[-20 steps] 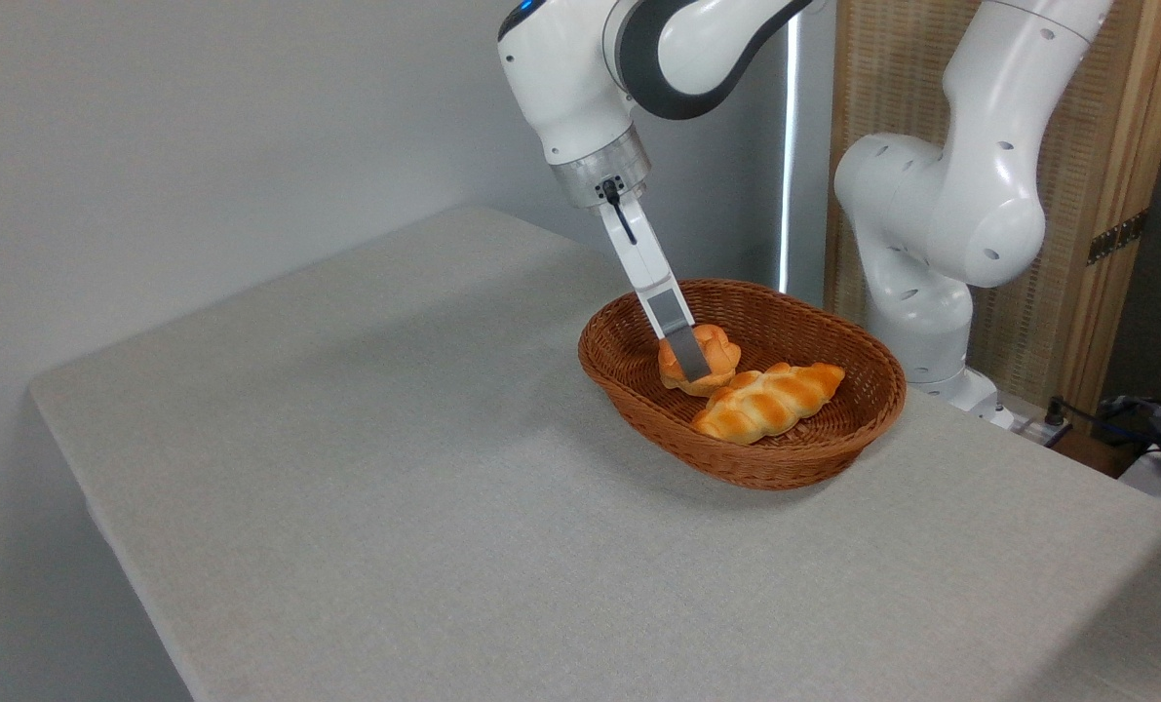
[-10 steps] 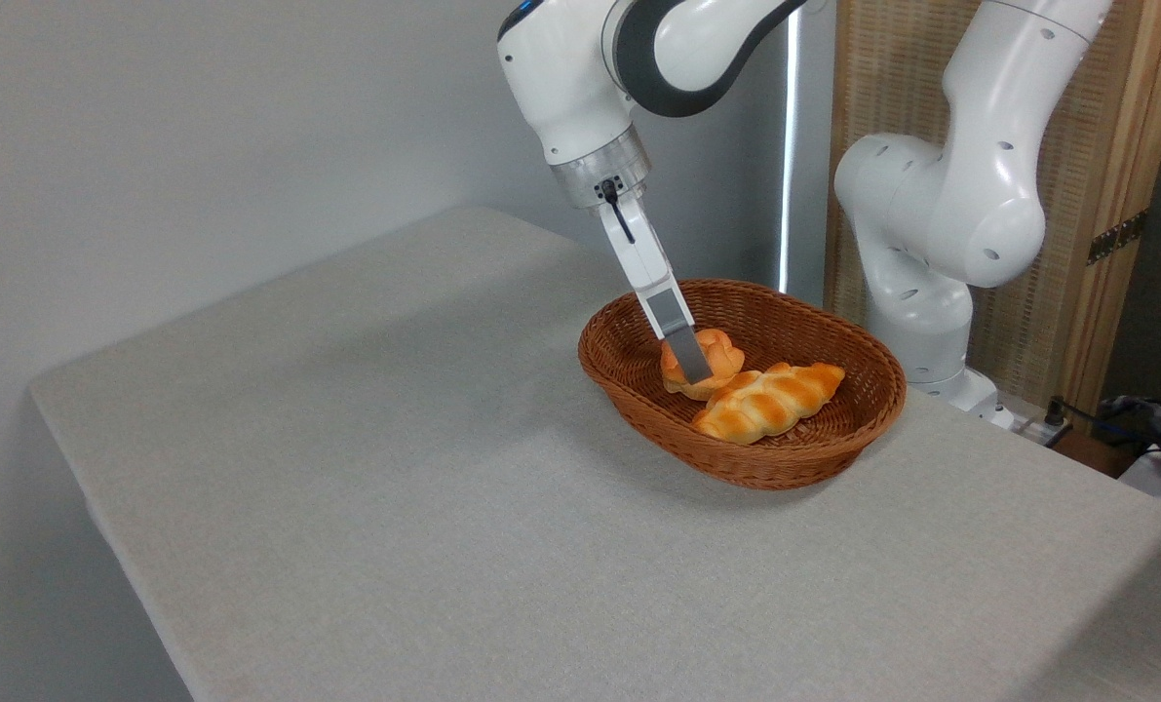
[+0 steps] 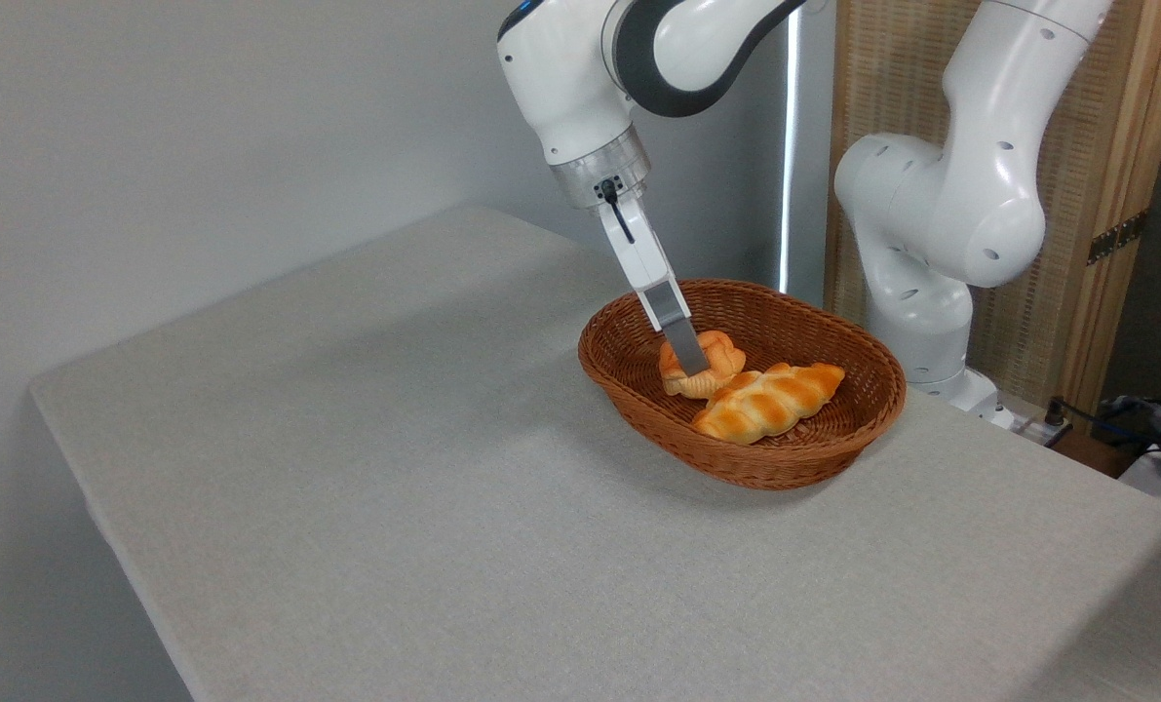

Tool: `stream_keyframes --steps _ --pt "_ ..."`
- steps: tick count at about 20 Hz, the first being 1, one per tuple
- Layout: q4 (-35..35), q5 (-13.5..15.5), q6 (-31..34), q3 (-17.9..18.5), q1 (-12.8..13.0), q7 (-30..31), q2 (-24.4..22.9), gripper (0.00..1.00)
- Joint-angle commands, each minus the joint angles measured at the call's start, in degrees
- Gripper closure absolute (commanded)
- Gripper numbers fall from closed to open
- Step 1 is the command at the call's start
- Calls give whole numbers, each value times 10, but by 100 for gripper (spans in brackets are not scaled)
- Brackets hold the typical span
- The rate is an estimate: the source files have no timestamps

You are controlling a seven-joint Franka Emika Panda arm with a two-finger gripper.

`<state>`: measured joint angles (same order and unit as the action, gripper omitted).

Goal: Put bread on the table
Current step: 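Lift the bun out of the basket and carry it onto the table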

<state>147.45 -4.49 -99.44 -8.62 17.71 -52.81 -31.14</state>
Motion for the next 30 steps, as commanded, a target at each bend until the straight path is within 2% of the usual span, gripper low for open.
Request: stream_keyframes --steps 1,9,12,14,16,19,22,26,28,30 --pt "-1 -15 -2 2 4 -15 -2 68" --pt "-34 -21 37 4 4 -46 -1 72" --pt "-66 -21 47 11 3 -48 1 72" --pt "-100 -21 61 32 3 -57 12 72" --pt "-166 -21 100 53 3 -68 48 72" --pt "-247 -7 108 107 3 -66 82 72" --pt "-325 36 102 151 3 -62 127 72" --pt "-436 50 86 158 2 -51 236 70" --pt "-451 62 55 153 3 -7 274 68" --pt "-453 68 14 150 4 44 293 67"
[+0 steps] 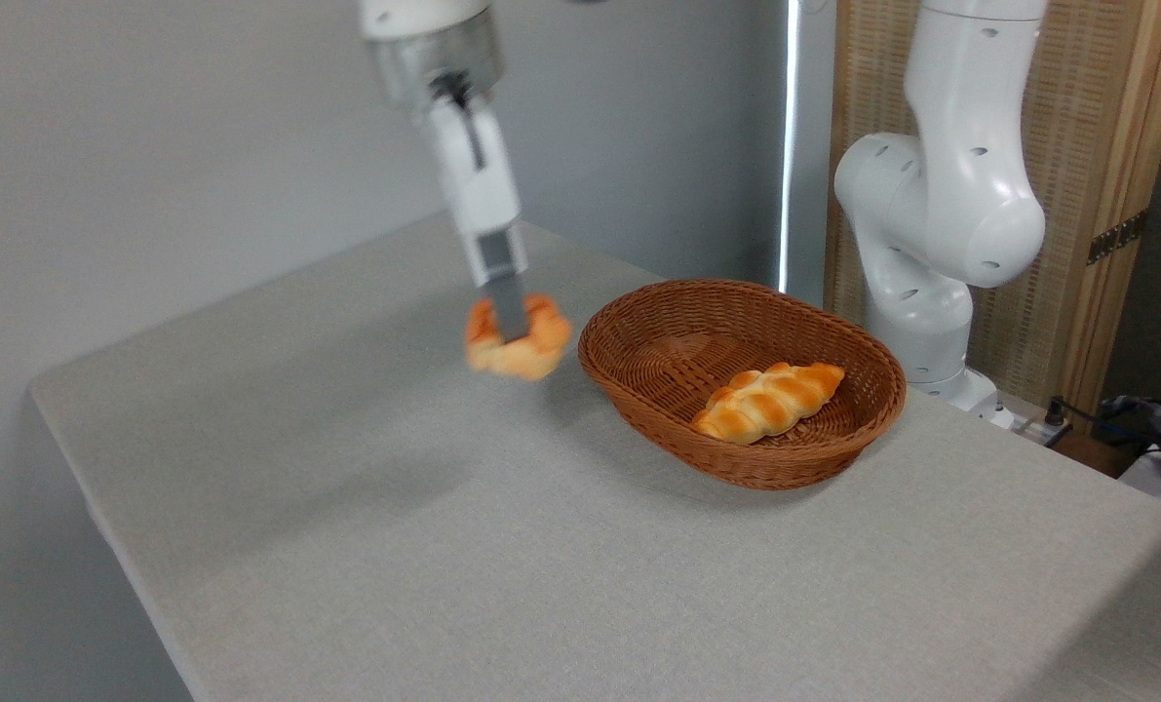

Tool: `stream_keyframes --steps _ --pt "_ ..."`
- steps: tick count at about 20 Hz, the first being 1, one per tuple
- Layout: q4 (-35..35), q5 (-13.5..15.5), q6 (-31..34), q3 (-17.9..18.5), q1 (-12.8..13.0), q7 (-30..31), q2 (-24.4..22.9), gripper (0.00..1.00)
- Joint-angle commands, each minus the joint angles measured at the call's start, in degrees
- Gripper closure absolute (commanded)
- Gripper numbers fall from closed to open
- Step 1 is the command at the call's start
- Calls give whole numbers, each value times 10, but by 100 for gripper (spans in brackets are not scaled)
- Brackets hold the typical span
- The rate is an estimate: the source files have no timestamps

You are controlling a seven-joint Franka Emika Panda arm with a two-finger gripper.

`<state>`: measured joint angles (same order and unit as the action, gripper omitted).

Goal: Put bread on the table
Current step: 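Lift the bun out of the basket and carry it onto the table, then open the gripper to release the bun on the table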

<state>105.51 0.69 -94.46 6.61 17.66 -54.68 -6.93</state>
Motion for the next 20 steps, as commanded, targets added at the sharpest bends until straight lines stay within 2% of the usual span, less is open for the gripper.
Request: stream_keyframes --steps 1,5,8,9,11,12,14,20 --pt "-34 16 -54 -9 4 82 60 67" --pt "-34 10 -114 -33 4 127 100 61" --pt "-34 7 -148 -48 4 150 128 48" --pt "-34 5 -149 -58 4 158 133 39" --pt "-34 -14 -148 -62 4 176 134 16" --pt "-34 -25 -148 -65 4 181 137 14" --pt "-34 -32 -148 -69 4 182 137 3" --pt "-34 -33 -148 -69 4 181 137 0"
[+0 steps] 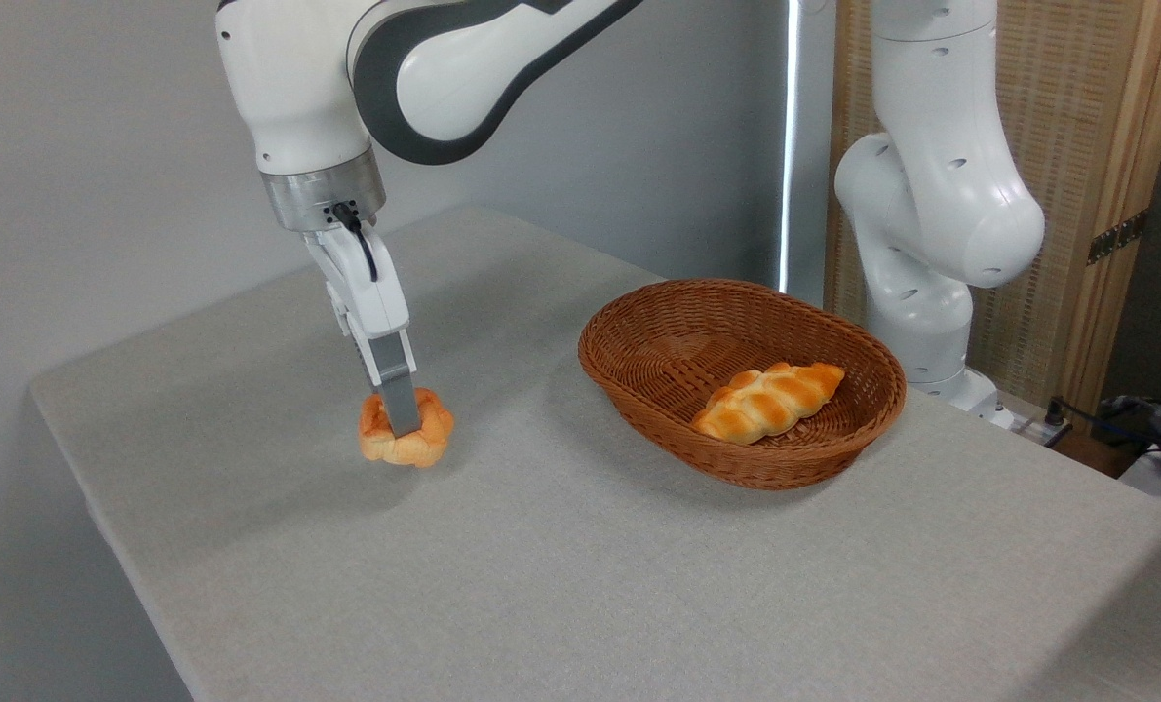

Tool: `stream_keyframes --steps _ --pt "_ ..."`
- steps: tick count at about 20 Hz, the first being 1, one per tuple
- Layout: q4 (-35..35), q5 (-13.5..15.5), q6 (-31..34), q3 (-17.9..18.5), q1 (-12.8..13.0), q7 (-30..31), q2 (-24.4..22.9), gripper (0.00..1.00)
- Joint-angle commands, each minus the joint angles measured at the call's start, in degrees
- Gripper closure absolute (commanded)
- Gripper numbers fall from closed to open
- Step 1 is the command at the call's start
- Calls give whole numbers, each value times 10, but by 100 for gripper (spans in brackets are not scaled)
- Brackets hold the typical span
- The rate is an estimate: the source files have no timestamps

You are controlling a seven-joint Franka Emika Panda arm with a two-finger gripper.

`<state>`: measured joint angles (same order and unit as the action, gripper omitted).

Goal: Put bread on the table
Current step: 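Open the gripper to release the bun on the table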

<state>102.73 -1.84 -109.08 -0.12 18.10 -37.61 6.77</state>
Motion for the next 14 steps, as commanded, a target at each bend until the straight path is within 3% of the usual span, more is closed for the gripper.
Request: stream_keyframes --steps 1,14 --pt "-6 -8 -2 -1 -1 10 0 0" --pt "-8 -3 10 7 -6 25 -11 0"
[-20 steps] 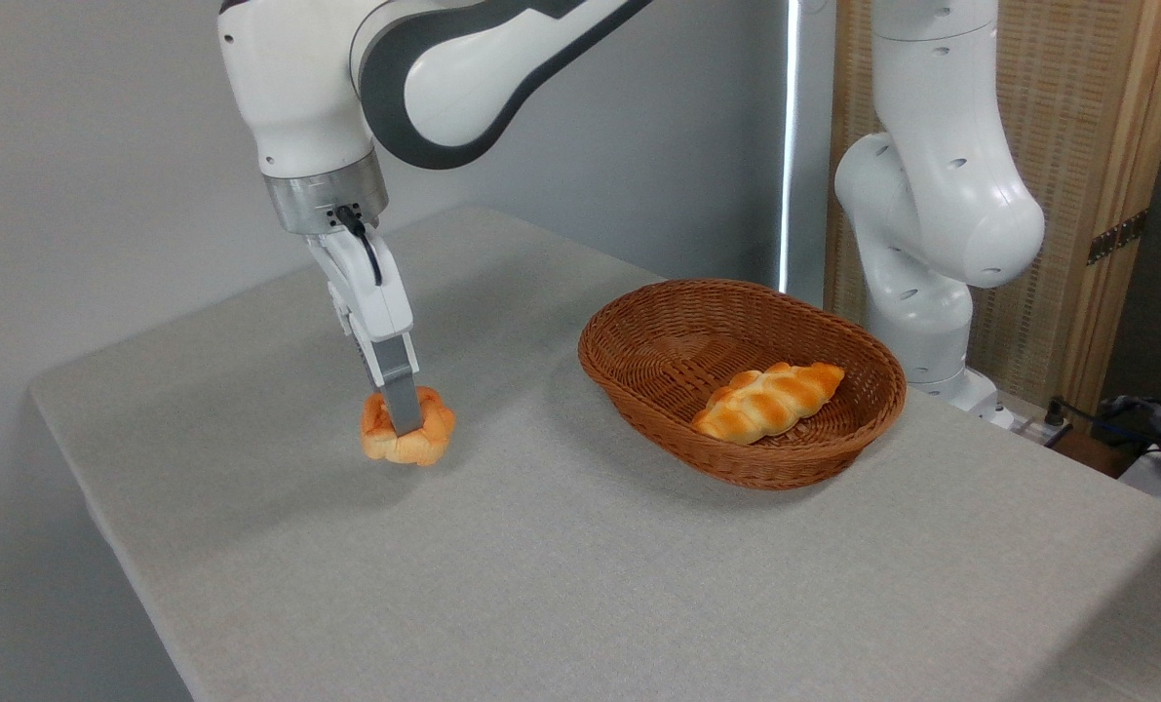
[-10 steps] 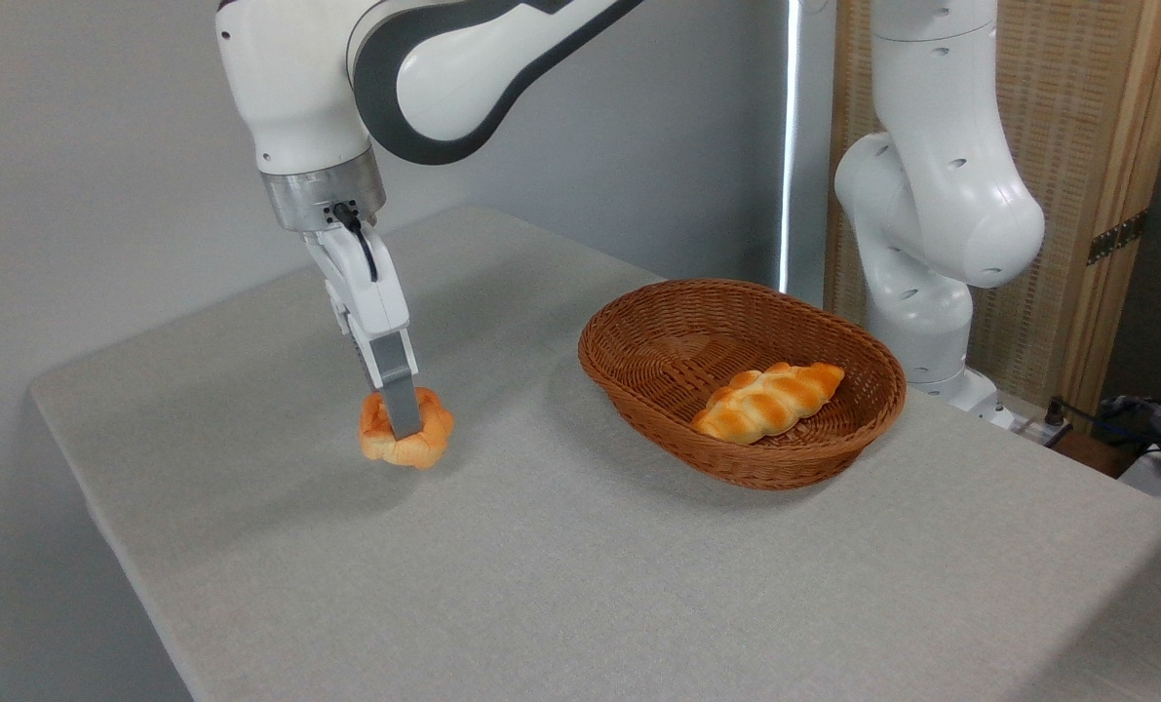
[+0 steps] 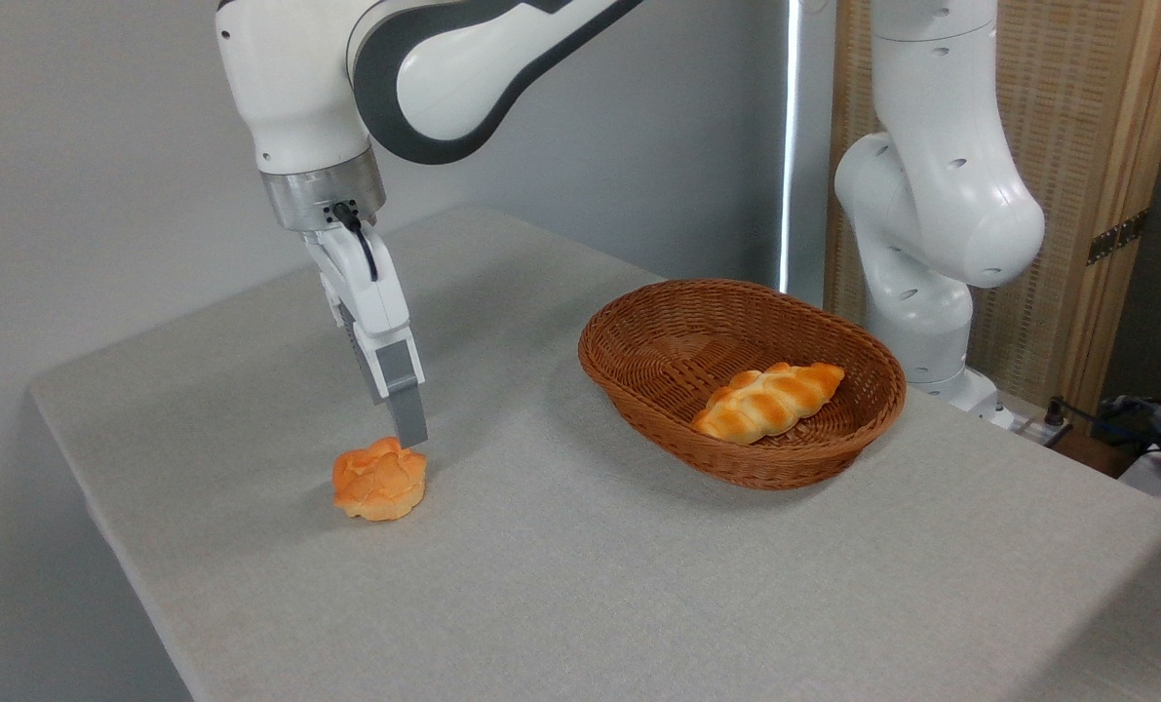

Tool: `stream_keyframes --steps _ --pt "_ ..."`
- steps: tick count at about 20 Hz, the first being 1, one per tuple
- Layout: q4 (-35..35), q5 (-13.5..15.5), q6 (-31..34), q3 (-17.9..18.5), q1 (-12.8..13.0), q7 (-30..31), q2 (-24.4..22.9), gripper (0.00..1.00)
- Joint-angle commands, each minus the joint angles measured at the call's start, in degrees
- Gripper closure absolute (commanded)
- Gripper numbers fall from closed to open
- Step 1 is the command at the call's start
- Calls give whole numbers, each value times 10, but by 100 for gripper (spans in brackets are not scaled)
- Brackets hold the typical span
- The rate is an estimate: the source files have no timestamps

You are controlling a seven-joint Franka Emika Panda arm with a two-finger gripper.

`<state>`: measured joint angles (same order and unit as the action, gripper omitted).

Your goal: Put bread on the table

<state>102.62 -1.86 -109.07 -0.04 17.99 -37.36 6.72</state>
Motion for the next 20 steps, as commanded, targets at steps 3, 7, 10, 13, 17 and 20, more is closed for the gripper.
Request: stream_keyframes --steps 3,7,10,13,17,20 --pt "-73 -2 58 28 -9 55 -15 0" --pt "-133 5 138 86 -14 50 -18 0" --pt "-138 40 147 59 -89 47 -35 0" --pt "-139 42 149 36 -136 22 -55 0" --pt "-137 42 171 4 -156 -4 -66 0" --pt "-131 42 171 -18 -167 1 -66 0"
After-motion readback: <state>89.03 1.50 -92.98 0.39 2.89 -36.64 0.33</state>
